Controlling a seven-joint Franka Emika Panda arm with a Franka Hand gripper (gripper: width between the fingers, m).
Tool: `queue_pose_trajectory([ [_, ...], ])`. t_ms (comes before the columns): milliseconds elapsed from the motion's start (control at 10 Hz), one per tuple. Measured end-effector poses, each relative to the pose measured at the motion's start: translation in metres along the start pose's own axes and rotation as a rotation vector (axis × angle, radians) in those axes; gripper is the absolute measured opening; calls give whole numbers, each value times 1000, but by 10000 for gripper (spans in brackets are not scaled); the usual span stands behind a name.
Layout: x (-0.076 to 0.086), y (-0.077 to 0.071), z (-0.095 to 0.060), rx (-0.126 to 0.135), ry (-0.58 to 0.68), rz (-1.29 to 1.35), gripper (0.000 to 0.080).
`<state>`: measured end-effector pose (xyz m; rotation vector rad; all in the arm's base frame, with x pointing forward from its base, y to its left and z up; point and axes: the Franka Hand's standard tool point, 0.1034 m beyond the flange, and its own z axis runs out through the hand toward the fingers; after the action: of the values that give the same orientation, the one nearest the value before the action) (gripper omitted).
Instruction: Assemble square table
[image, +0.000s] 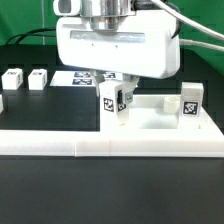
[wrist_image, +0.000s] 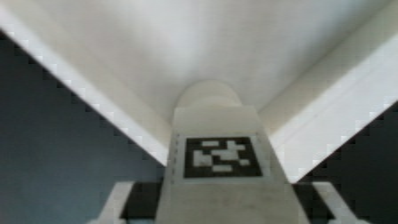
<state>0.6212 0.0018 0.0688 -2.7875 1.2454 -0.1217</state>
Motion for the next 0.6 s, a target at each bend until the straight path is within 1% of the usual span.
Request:
queue_pose_trajectory([
  [100,-1,-2,2,-15,-17,187,288],
  [200,0,-2,2,-15,-29,299,288],
  [400,0,-3,3,-17,-49,635,288],
  [600,0,-2,3,-15,-51,759,290],
])
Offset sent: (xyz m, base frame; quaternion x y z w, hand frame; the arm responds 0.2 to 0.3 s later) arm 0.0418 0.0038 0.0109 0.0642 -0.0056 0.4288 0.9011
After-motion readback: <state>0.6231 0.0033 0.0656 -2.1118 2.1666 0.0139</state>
